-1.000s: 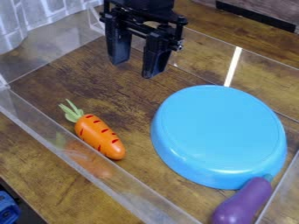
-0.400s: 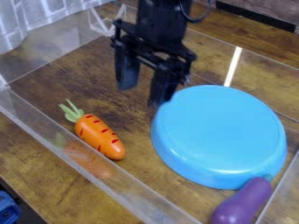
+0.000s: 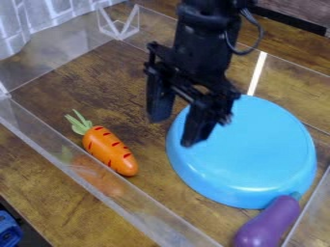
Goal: Put the purple eggplant on the blue tray
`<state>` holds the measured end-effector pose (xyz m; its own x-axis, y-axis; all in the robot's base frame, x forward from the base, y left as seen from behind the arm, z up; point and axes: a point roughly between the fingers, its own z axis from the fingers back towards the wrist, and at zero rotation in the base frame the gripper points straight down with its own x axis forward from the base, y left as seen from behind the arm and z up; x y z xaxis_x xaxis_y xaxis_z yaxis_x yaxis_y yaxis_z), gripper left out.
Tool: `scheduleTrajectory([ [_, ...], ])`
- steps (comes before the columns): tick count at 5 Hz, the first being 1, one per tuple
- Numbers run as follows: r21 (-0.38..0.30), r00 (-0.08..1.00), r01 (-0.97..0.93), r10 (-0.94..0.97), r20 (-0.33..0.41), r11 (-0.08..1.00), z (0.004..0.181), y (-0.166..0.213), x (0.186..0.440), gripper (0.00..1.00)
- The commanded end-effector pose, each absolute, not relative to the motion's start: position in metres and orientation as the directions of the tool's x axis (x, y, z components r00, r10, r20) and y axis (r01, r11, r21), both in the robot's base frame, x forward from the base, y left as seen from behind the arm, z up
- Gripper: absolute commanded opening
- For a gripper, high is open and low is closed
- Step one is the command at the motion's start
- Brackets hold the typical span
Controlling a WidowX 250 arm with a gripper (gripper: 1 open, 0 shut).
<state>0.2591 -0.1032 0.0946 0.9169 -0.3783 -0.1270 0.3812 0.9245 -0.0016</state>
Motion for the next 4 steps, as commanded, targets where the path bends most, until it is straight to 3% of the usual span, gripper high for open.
scheduleTrajectory([
  [1,0.005,0.874,0.479,-0.476,-0.095,0.878,0.093,-0.127,0.256,1.0],
  [4,0.018,0.811,0.584,-0.584,-0.022,0.811,0.049,-0.174,0.269,1.0],
])
